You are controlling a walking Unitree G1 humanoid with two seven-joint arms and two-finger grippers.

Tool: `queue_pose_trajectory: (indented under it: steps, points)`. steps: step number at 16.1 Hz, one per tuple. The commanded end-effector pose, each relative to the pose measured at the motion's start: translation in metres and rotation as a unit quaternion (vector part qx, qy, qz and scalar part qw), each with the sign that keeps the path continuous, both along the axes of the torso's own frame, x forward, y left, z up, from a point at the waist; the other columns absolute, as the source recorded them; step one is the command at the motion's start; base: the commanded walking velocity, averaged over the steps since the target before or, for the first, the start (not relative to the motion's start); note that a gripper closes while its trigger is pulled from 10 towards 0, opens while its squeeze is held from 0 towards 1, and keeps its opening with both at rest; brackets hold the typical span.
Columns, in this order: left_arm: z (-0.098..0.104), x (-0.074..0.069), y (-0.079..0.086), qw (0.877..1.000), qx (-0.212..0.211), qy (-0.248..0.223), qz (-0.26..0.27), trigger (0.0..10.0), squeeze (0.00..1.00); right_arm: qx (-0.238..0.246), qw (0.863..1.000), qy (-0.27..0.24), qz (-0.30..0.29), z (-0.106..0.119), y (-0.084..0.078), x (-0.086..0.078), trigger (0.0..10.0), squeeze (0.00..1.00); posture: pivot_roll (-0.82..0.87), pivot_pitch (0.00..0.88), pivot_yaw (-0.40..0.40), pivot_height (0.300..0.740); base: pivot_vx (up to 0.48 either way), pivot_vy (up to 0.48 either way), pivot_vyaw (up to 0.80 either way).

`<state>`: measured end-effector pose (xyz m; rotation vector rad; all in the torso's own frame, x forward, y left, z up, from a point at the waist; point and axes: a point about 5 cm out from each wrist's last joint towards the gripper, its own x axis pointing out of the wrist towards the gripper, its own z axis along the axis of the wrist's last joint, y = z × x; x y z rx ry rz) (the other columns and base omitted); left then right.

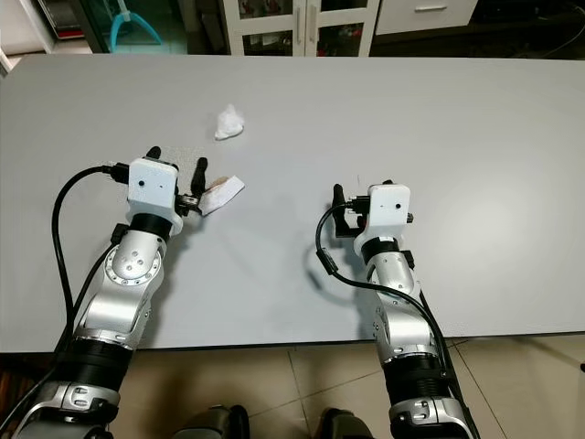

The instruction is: Picking trash to rubbish bin

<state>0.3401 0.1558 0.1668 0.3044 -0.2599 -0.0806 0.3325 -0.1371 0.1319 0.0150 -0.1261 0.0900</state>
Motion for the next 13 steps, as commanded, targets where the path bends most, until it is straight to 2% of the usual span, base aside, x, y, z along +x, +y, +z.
queue_pose_trajectory:
  steps: [1,2,6,9,12,13]
  points:
    - [-0.004,0.001,-0.008,0.999,0.004,0.018,-0.044,10.0,1.0,0.003,1.0,0.01,0.001,-0.006,0.001,-0.003,10.0,0.0,0.02,0.145,0.007,0.74,0.0,0.0,0.0]
    - [-0.004,0.0,-0.011,0.997,0.003,0.021,-0.069,10.0,1.0,0.003,1.0,0.01,0.001,-0.006,0.001,-0.003,10.0,0.0,0.02,0.147,0.005,0.74,0.0,0.0,0.0]
    - [0.003,0.002,-0.01,0.995,-0.002,0.024,-0.102,10.0,1.0,0.002,1.0,0.012,0.0,-0.006,0.001,-0.002,10.0,0.0,0.02,0.156,0.002,0.74,0.0,0.0,0.0]
    - [0.012,0.005,0.001,0.996,-0.011,0.018,-0.088,10.0,1.0,0.003,1.0,0.013,0.001,-0.007,0.002,-0.002,10.0,0.0,0.03,0.159,0.003,0.74,0.0,0.0,0.0]
    - [0.014,0.009,0.009,0.997,0.011,0.021,-0.077,10.0,1.0,0.003,1.0,0.015,0.002,-0.007,0.002,-0.002,10.0,0.0,0.03,0.161,0.004,0.74,0.0,0.0,0.0]
    - [0.013,0.011,0.01,0.997,0.014,0.025,-0.075,10.0,0.0,0.004,1.0,0.014,0.001,-0.007,0.002,-0.001,10.0,0.0,0.02,0.161,0.003,0.74,0.0,0.0,0.0]
